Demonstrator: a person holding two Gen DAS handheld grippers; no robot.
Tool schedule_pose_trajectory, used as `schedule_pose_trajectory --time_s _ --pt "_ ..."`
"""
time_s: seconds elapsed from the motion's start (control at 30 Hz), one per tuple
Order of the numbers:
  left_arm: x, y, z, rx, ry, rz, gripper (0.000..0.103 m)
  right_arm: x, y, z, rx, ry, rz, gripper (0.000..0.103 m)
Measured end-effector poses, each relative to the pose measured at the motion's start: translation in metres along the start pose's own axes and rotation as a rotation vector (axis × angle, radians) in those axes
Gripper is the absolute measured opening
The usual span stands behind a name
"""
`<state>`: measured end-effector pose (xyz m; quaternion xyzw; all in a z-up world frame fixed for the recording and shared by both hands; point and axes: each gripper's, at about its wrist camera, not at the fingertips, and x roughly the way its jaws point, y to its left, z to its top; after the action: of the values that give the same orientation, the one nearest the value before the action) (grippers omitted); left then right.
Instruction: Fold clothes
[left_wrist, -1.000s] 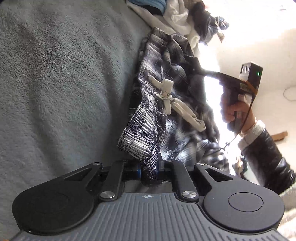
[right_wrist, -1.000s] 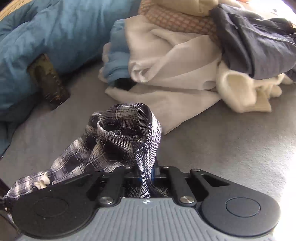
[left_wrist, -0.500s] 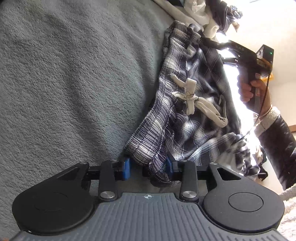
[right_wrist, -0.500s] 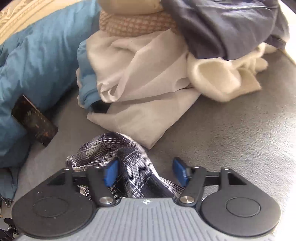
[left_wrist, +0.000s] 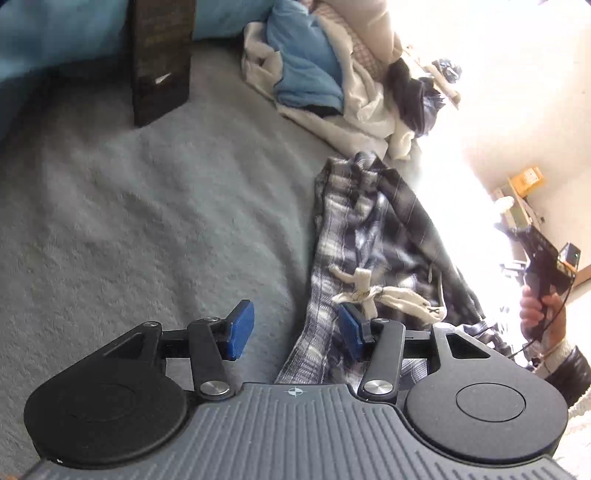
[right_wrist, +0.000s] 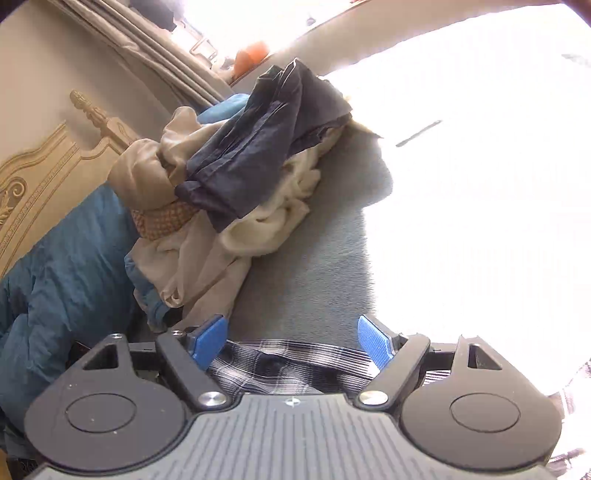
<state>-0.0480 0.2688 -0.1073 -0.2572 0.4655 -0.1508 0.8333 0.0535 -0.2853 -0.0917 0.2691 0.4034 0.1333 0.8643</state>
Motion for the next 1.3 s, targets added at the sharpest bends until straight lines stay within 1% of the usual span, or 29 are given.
schedule_pose_trajectory --time_s 0.07,0.13,0.23,0.33,0.43,0.5,0.6,0.7,0.77,0.83,0.9,0.97,1.03,1.1,1.13,1.17,1.2,1.23,1.27,1.3 --pt "0.012 -0.014 0.006 0.036 -0.008 -0.032 0.051 -0.032 -0.014 -0.006 0.016 -0.048 -0.079 0.076" --pt "0.029 -0.032 0.010 0.079 0.007 -0.067 0.051 -0.067 -0.034 -0.012 0.060 -0.093 -0.174 0.076" --pt "0.063 -0.074 0.008 0.201 0.046 -0.124 0.051 -0.113 -0.069 -0.020 0.169 -0.133 -0.291 0.075" --pt "0.097 -0.112 -0.005 0.326 0.083 -0.157 0.051 -0.148 -0.104 -0.030 0.316 -0.151 -0.365 0.075" --pt "0.128 -0.145 -0.024 0.440 0.142 -0.214 0.051 -0.169 -0.140 -0.043 0.482 -0.169 -0.419 0.075" --pt "0.144 -0.164 -0.037 0.519 0.169 -0.243 0.051 -0.178 -0.159 -0.049 0.566 -0.188 -0.454 0.075" --pt "0.161 -0.184 -0.052 0.596 0.213 -0.280 0.051 -0.190 -0.187 -0.057 0.691 -0.221 -0.497 0.075" --pt "0.173 -0.197 -0.064 0.655 0.248 -0.293 0.051 -0.202 -0.213 -0.061 0.799 -0.247 -0.493 0.075" --pt "0.179 -0.202 -0.071 0.684 0.266 -0.289 0.050 -0.207 -0.229 -0.060 0.850 -0.266 -0.505 0.075" --pt "0.182 -0.203 -0.075 0.710 0.281 -0.295 0.048 -0.208 -0.242 -0.054 0.870 -0.268 -0.517 0.075" --pt "0.182 -0.202 -0.079 0.729 0.291 -0.302 0.042 -0.205 -0.253 -0.044 0.874 -0.237 -0.543 0.075" --pt "0.183 -0.201 -0.082 0.742 0.301 -0.314 0.036 -0.197 -0.255 -0.035 0.846 -0.200 -0.577 0.075" --pt "0.182 -0.199 -0.083 0.749 0.300 -0.326 0.034 -0.188 -0.255 -0.028 0.813 -0.162 -0.617 0.075" --pt "0.182 -0.197 -0.083 0.747 0.301 -0.332 0.031 -0.180 -0.257 -0.025 0.788 -0.124 -0.665 0.074" --pt "0.183 -0.196 -0.083 0.743 0.299 -0.330 0.028 -0.177 -0.260 -0.026 0.789 -0.118 -0.685 0.069" --pt "0.183 -0.194 -0.082 0.739 0.297 -0.327 0.025 -0.174 -0.264 -0.027 0.798 -0.118 -0.705 0.061" --pt "0.184 -0.193 -0.081 0.735 0.295 -0.325 0.022 -0.173 -0.270 -0.029 0.811 -0.130 -0.717 0.057" --pt "0.184 -0.192 -0.081 0.731 0.293 -0.323 0.015 -0.173 -0.275 -0.031 0.813 -0.140 -0.729 0.046" --pt "0.184 -0.190 -0.080 0.724 0.289 -0.322 0.010 -0.173 -0.277 -0.032 0.809 -0.148 -0.743 0.029" --pt "0.183 -0.189 -0.079 0.716 0.284 -0.322 0.008 -0.175 -0.277 -0.034 0.798 -0.162 -0.745 0.022"
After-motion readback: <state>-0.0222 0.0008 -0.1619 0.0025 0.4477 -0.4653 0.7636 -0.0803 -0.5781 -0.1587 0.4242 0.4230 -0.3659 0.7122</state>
